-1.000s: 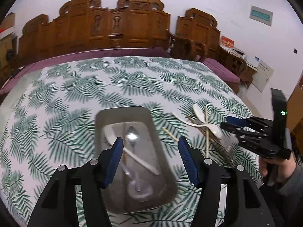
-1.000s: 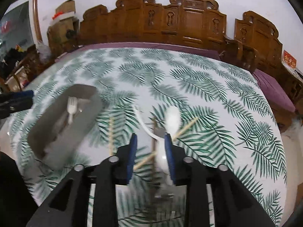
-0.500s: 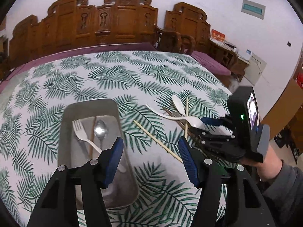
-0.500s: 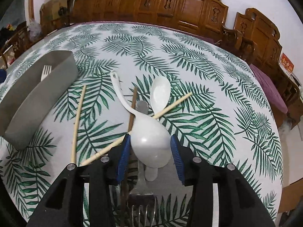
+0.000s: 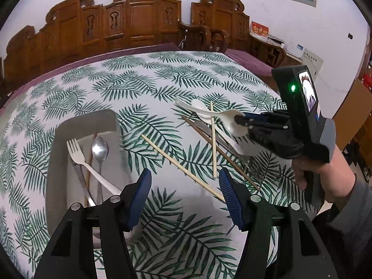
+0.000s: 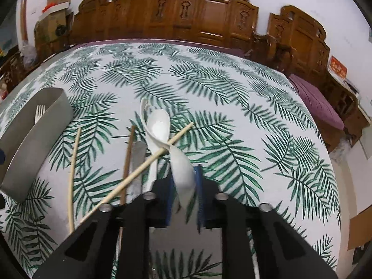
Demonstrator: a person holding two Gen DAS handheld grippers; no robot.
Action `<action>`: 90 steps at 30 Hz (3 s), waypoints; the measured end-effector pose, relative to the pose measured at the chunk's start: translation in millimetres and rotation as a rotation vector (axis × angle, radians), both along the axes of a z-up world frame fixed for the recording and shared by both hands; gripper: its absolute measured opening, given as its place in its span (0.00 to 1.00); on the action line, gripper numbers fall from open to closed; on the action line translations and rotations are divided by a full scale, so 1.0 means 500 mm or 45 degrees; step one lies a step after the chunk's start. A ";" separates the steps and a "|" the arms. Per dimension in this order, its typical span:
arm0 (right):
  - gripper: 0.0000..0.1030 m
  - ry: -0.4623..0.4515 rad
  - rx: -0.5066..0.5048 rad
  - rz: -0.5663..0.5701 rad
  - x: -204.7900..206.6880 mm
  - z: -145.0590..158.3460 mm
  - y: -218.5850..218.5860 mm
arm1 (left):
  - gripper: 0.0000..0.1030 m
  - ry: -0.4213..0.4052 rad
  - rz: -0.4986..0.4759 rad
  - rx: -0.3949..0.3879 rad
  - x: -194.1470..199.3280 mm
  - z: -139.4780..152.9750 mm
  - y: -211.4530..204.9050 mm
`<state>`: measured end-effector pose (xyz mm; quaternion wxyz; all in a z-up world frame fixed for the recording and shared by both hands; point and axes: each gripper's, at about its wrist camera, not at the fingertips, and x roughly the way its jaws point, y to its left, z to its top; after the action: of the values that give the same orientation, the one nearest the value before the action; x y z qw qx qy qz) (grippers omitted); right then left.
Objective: Organize utensils
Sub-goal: 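Grasp a white plastic spoon from the pile with the right gripper, then grasp a wooden chopstick with the left gripper while the right gripper holds the white spoon, then lower the chopstick into the grey tray and open the left gripper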
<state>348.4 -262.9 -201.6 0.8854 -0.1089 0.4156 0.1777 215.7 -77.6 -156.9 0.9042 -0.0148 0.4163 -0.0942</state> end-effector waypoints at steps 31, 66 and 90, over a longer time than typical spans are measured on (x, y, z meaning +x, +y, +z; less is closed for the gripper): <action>0.05 0.003 0.247 -0.122 -0.009 0.033 -0.079 | 0.39 0.213 0.024 0.156 0.045 -0.140 -0.105; 0.05 -0.051 0.288 -0.064 -0.074 0.074 -0.059 | 0.04 0.086 0.118 0.076 -0.032 -0.005 0.029; 0.05 -0.075 0.271 0.025 -0.122 0.096 -0.001 | 0.04 0.140 0.265 0.104 -0.040 -0.030 0.186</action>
<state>287.5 -263.4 -153.6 0.9021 -0.0235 0.3669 0.2260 195.9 15.4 -171.7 0.8848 -0.0261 0.4650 0.0181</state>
